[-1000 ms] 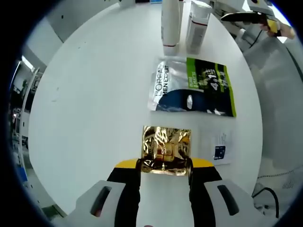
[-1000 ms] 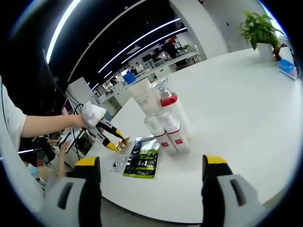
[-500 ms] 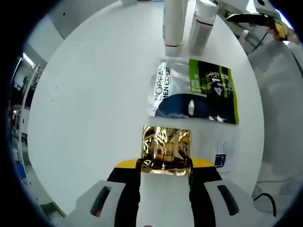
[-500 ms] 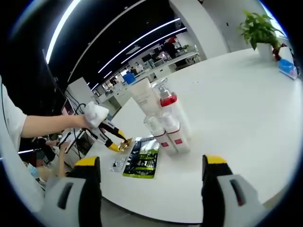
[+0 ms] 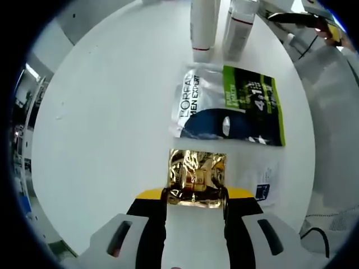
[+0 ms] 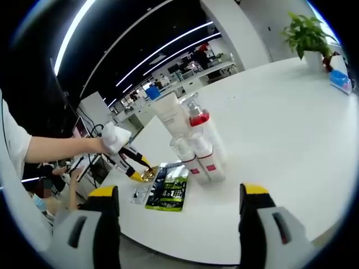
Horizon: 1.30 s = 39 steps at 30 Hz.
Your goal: Arrange the skincare products in the storage area until every visible bottle or jar stands upright without overlapping.
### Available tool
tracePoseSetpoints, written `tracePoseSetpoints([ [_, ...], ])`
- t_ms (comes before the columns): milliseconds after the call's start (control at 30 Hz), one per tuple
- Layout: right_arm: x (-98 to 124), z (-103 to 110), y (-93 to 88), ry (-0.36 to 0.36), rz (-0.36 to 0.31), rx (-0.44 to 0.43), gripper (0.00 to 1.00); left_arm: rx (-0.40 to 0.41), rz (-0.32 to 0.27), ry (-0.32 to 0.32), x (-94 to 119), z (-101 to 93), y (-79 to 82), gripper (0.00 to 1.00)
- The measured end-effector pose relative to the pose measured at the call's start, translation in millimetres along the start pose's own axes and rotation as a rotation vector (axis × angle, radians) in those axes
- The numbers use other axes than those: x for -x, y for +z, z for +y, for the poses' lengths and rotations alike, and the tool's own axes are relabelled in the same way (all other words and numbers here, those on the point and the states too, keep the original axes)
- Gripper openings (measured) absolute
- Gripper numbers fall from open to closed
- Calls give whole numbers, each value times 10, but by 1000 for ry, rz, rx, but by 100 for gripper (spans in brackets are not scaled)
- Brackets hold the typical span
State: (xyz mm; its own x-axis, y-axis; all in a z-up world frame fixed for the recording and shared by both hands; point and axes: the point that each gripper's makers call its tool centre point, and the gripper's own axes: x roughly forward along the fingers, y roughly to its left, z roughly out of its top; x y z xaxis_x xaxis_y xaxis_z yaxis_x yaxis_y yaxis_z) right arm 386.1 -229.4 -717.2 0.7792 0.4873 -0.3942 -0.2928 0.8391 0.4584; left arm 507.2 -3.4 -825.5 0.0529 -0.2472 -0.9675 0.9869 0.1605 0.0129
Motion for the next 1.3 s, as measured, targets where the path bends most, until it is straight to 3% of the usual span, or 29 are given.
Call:
tracePoseSetpoints([
  [867,2,-20,-2,-2,-3,-1,89,0,10,-6,0,-19,6,40],
  [1133,2,-14,0,1,-4,3,89,10,-16,12,100,27,59,44],
  [1300,2,5,4,5,-4,11,89,92,-89,28,213,-1,90,50],
])
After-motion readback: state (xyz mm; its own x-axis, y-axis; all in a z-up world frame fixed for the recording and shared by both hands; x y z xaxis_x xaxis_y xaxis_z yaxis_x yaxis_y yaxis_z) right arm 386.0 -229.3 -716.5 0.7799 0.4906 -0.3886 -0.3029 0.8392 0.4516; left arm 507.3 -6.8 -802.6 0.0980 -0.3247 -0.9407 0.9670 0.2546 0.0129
